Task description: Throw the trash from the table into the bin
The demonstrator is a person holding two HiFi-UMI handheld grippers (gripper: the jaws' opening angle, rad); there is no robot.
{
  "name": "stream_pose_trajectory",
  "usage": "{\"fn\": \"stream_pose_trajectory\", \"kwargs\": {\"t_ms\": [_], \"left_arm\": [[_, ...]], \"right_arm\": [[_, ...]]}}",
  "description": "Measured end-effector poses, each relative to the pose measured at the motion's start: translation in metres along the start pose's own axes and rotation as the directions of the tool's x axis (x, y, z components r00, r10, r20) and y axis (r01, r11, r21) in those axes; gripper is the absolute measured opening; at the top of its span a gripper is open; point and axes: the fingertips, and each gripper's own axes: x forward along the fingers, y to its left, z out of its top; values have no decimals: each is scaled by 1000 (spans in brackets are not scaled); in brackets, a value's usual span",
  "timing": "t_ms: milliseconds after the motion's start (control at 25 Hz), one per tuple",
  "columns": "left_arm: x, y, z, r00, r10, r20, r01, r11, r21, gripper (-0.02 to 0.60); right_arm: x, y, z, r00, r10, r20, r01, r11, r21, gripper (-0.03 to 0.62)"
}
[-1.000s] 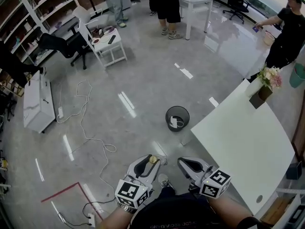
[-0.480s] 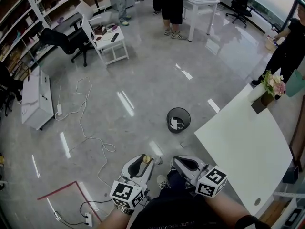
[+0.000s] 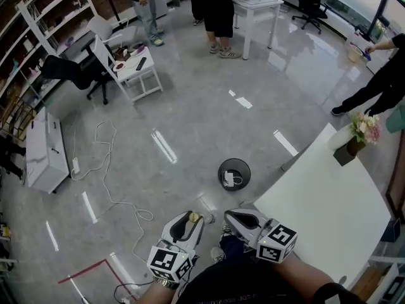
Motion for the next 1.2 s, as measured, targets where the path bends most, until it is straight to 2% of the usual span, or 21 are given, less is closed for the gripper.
{"fn": "stream_pose_trajectory", "kwargs": {"t_ms": [280, 440, 720, 840, 960, 1200], "left_arm": [[73, 15, 41, 999, -50, -12, 51, 996, 68, 138], [98, 20, 57, 997, -76, -29, 78, 992, 95, 138], [140, 38, 76, 976, -198, -90, 209, 968, 138, 138], [158, 48, 83, 951, -283, -125, 301, 940, 162, 138], [170, 60, 92, 913, -374, -161, 400, 899, 177, 138], [186, 102, 95, 808, -535, -246, 583, 786, 205, 137]], "right_arm": [[10, -64, 35, 998, -50, 44, 49, 998, 33, -2], [19, -85, 45, 995, -72, 63, 68, 996, 62, -2], [32, -113, 67, 972, -192, 138, 180, 979, 95, -2], [38, -124, 71, 944, -283, 173, 265, 957, 119, -2], [47, -127, 77, 897, -386, 215, 357, 920, 164, -2], [89, -116, 78, 766, -567, 303, 503, 822, 267, -2]]}}
